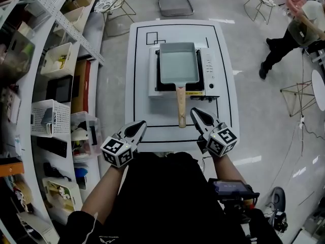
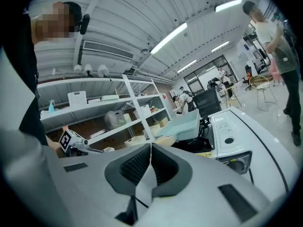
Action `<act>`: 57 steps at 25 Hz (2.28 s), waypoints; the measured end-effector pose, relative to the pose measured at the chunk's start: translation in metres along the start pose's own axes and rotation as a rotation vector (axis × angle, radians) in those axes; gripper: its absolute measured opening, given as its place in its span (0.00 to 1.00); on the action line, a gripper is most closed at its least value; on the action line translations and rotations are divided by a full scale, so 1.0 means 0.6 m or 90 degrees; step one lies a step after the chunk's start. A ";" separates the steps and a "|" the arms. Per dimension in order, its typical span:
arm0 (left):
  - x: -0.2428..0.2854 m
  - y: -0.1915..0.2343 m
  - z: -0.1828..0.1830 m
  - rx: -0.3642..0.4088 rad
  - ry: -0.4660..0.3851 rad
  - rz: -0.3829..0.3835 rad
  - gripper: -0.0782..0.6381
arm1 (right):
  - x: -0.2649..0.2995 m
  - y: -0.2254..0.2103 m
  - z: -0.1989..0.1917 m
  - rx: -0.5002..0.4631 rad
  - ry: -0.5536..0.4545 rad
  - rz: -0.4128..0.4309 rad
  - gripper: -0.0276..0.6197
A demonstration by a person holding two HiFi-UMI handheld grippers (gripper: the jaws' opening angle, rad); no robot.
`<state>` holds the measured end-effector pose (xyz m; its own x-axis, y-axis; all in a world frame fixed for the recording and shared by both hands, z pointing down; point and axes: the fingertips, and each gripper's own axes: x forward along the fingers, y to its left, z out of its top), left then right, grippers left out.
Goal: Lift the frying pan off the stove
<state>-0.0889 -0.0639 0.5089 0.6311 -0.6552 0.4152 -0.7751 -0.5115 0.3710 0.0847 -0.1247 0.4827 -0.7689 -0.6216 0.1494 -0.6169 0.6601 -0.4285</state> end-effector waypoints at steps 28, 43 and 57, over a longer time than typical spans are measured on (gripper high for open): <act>0.023 0.067 0.004 -0.048 0.009 -0.030 0.12 | 0.094 -0.029 -0.012 0.340 0.071 0.058 0.44; 0.021 0.070 -0.002 -0.067 0.018 -0.023 0.12 | 0.137 -0.009 -0.025 0.458 0.129 0.112 0.44; 0.019 0.079 -0.007 -0.066 0.028 -0.021 0.12 | 0.155 -0.013 -0.024 0.567 0.116 0.135 0.29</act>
<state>-0.1183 -0.0935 0.5345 0.6583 -0.6130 0.4369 -0.7483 -0.4698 0.4683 0.0153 -0.1817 0.5125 -0.9118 -0.3996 0.0949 -0.1626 0.1391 -0.9768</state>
